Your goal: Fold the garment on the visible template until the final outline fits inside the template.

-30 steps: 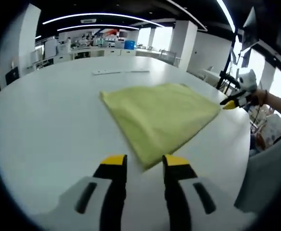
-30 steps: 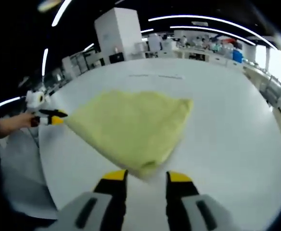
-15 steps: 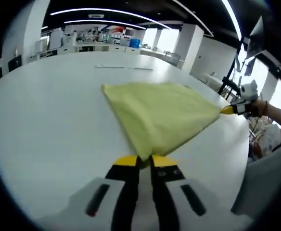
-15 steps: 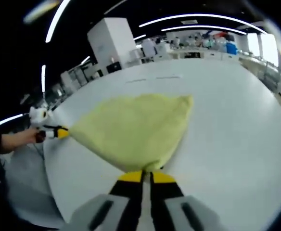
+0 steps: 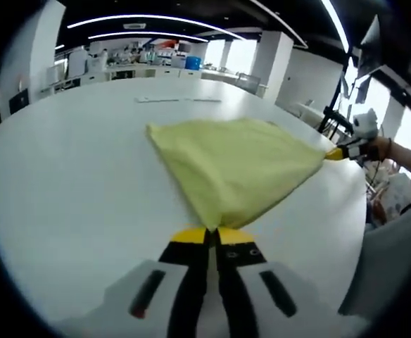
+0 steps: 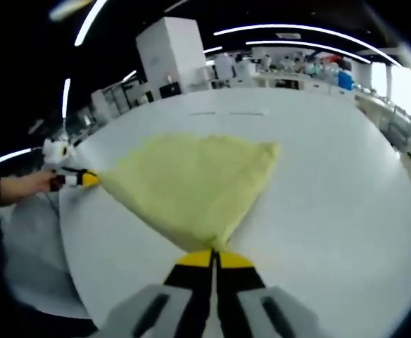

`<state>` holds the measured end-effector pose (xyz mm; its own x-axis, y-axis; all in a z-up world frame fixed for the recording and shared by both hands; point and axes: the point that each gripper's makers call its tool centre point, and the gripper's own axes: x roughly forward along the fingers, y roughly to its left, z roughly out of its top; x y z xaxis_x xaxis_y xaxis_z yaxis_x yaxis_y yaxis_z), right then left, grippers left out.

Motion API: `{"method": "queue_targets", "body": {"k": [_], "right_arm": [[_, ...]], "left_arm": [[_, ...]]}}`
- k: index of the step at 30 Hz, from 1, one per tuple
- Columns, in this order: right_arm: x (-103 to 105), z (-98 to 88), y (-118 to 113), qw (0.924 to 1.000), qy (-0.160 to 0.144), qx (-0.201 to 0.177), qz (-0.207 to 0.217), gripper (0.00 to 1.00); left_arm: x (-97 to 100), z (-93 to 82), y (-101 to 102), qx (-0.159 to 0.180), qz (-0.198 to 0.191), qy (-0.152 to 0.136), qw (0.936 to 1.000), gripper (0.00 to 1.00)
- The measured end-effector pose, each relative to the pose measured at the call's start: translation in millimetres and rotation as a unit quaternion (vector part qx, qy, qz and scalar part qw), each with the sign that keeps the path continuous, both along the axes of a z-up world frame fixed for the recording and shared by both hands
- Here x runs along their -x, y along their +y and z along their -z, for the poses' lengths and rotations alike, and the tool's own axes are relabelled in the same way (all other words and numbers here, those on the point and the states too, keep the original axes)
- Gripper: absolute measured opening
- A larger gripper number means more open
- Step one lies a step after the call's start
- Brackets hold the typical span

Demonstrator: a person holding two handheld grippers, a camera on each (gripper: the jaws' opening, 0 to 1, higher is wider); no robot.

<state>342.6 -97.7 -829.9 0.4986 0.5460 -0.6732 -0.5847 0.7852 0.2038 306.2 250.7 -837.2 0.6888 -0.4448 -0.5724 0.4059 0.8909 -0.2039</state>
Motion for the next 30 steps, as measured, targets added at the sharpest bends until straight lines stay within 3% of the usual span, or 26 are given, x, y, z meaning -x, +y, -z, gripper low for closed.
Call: {"method": "queue_targets", "body": {"k": [8,30], "right_arm": [[10.9,4.7,-1.3,0.9991,0.007,0.025,-0.035,0.0],[26.5,6.2,-12.5,0.9979,0.012,0.048,-0.043,0.0]], "left_arm": [[2.8,-0.8,0.3,-0.007,0.006,0.002,1.0,0.0],[31.3,-0.2,-7.8,-0.003,0.035,0.02,0.9992,0.0]]}}
